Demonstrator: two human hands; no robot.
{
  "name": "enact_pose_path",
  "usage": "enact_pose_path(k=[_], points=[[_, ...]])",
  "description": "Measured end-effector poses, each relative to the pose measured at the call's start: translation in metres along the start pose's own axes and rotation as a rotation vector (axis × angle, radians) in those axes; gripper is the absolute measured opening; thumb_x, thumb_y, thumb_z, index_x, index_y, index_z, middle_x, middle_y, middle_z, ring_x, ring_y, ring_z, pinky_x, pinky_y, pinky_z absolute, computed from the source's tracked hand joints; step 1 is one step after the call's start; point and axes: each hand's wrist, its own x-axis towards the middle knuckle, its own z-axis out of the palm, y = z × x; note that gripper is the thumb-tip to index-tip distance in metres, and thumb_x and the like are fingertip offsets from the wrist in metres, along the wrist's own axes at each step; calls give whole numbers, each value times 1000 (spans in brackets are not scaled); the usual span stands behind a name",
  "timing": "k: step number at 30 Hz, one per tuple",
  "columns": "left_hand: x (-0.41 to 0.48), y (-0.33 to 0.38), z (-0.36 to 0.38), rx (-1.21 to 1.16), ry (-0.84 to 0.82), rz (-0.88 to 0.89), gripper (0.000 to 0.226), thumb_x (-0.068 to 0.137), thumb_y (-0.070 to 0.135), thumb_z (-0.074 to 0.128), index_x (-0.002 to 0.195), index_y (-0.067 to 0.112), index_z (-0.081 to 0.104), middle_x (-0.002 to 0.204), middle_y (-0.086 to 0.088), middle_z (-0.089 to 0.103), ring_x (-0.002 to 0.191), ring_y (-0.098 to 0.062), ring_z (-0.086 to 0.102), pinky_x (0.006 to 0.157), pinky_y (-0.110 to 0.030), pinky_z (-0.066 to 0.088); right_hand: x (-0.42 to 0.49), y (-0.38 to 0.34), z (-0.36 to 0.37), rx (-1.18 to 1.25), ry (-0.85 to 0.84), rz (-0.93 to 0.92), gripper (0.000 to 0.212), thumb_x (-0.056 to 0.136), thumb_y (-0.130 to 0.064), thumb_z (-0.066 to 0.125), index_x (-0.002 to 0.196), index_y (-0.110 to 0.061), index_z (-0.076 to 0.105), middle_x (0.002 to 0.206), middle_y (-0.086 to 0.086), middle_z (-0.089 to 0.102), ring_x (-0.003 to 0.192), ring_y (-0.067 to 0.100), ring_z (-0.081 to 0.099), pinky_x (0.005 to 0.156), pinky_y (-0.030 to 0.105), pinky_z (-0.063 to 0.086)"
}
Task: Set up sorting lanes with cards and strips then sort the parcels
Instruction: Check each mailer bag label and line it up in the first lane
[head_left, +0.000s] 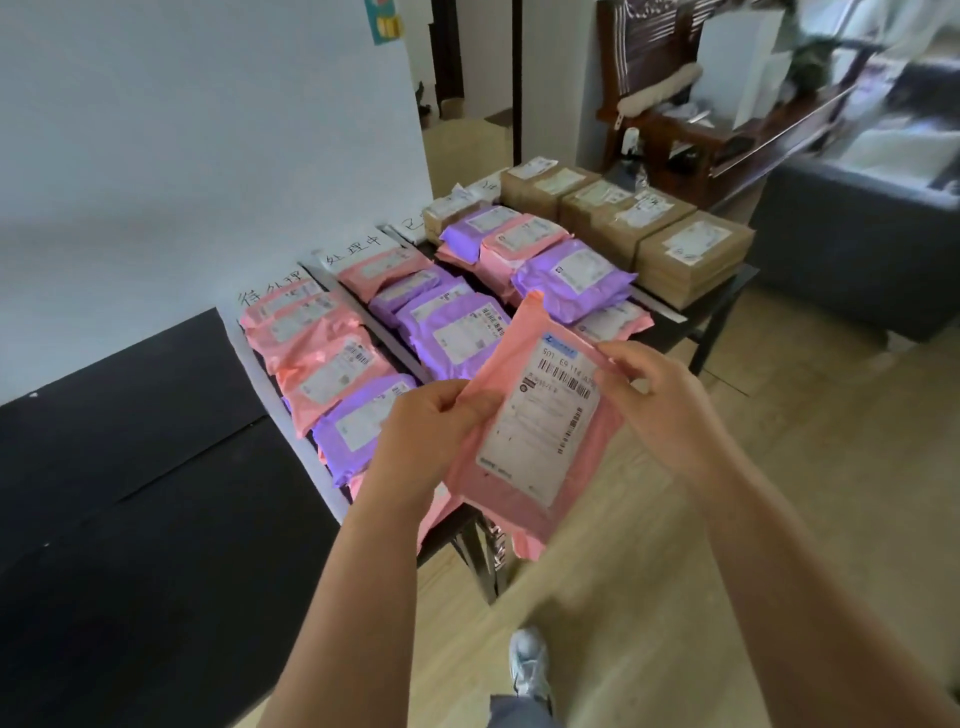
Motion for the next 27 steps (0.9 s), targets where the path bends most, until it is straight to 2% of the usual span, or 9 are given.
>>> enact_pose_path(k=[3, 7, 11, 14, 17, 18, 21, 24, 27], points=[[43, -1, 10, 57, 71, 21, 9, 83, 41, 75, 76, 36, 73, 61, 10, 68, 51, -4, 57, 55, -23, 45, 34, 10, 0, 65, 1, 68, 11, 91, -27, 69, 91, -38, 70, 82, -19, 70, 81, -1, 65, 74, 22, 52], [97, 5, 24, 23, 108, 28, 12, 83, 38, 75, 72, 35, 74, 62, 9, 70, 51, -4, 57, 51, -18, 44, 80, 11, -5, 182, -2, 130, 7, 87, -14, 74, 82, -19, 74, 81, 1, 73, 80, 18, 67, 84, 45, 53], [138, 18, 39, -54, 113, 37, 13, 84, 38, 76, 72, 33, 76, 65, 16, 71, 50, 6, 59, 47, -8, 40, 119, 12, -10, 290, 66, 185, 12, 85, -9, 76, 76, -17, 75, 81, 4, 74, 77, 19, 68, 77, 40, 55], [164, 22, 45, -81, 150, 34, 10, 83, 44, 76, 88, 35, 74, 77, 22, 71, 64, 8, 62, 51, -5, 42, 142, 20, -10, 356, 131, 278, 12, 87, -10, 73, 79, -19, 76, 80, -5, 75, 80, 14, 72, 75, 30, 58], [186, 21, 45, -80, 211, -9, 41, 88, 43, 71, 124, 30, 59, 104, 14, 64, 82, 6, 57, 56, -9, 39, 169, 30, -10, 429, 217, 377, 7, 88, -16, 74, 84, -20, 76, 84, -6, 75, 81, 7, 71, 72, 27, 57], [194, 20, 46, -100, 223, -33, 48, 88, 42, 72, 130, 26, 55, 110, 10, 64, 86, 6, 56, 59, -11, 38, 180, 34, -10, 441, 239, 404, 6, 88, -19, 74, 83, -22, 76, 85, -6, 75, 79, 5, 70, 68, 25, 54], [219, 16, 49, -69, 234, -90, 36, 87, 44, 71, 114, 22, 63, 106, 11, 66, 84, 7, 57, 59, -9, 39, 215, 47, -5, 461, 247, 477, 6, 87, -26, 75, 81, -26, 75, 79, -10, 74, 79, 6, 70, 68, 27, 51], [244, 16, 59, -37, 242, -128, 17, 87, 42, 71, 94, 26, 67, 92, 14, 69, 78, 3, 60, 59, -15, 39, 256, 58, 8, 461, 198, 503, 8, 89, -25, 73, 81, -25, 73, 70, -16, 70, 67, 4, 70, 62, 27, 52], [267, 17, 70, -50, 312, -160, 15, 89, 34, 70, 101, 26, 68, 96, 13, 70, 81, 0, 62, 62, -18, 41, 298, 66, 22, 379, 111, 445, 10, 90, -25, 70, 80, -22, 72, 70, -10, 71, 69, 8, 71, 59, 30, 52]])
